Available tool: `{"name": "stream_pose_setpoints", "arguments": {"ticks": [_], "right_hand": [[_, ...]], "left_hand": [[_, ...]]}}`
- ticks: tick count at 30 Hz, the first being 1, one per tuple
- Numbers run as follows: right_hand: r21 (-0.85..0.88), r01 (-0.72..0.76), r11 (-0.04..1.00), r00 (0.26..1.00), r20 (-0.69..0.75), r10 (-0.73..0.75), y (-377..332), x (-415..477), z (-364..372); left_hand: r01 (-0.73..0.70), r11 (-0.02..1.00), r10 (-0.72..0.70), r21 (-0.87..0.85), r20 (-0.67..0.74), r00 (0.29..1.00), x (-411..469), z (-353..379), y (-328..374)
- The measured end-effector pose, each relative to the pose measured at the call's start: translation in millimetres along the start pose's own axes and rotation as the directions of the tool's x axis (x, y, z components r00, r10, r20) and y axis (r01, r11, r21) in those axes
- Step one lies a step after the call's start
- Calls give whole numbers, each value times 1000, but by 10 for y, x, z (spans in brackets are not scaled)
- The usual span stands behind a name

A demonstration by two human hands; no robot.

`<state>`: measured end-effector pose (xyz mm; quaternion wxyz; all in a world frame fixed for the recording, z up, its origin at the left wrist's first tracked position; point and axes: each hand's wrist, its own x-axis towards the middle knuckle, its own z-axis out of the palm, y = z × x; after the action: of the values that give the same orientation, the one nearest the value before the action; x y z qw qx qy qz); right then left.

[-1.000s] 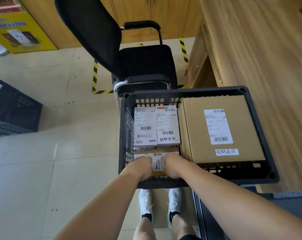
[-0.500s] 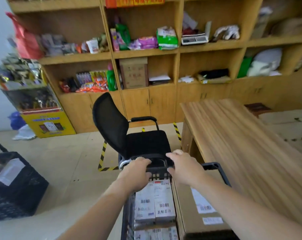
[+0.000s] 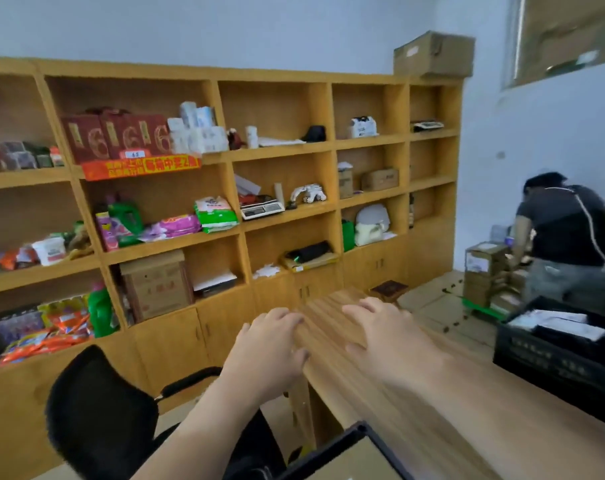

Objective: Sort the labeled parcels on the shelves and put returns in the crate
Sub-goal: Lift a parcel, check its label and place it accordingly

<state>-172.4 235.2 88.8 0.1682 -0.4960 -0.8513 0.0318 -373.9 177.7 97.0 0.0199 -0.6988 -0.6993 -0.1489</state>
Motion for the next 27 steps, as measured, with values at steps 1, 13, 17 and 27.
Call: {"name": "stream_pose_setpoints", "arguments": {"ticks": [1,13,17,27], "right_hand": [[-21,-54,998,998,-28,54,77,-86,-68],[-109,-863,493,496,-361,789,615,-3152,-1017],[-39,-991,129,131,-500,856,150,-4708,-1296],[233,-804,-547,-562,-596,573,-1868,-7684,-1789]], "left_hand": [[-58,998,58,-18,0,998,100,-8,109],[-820,485,862,-305,8,507,-379,269,2740],[-886,129,983,-446,-61,174,-1482,277,3840],[-683,-550,835,-481,-293,-465,-4968,-562,5293]]}}
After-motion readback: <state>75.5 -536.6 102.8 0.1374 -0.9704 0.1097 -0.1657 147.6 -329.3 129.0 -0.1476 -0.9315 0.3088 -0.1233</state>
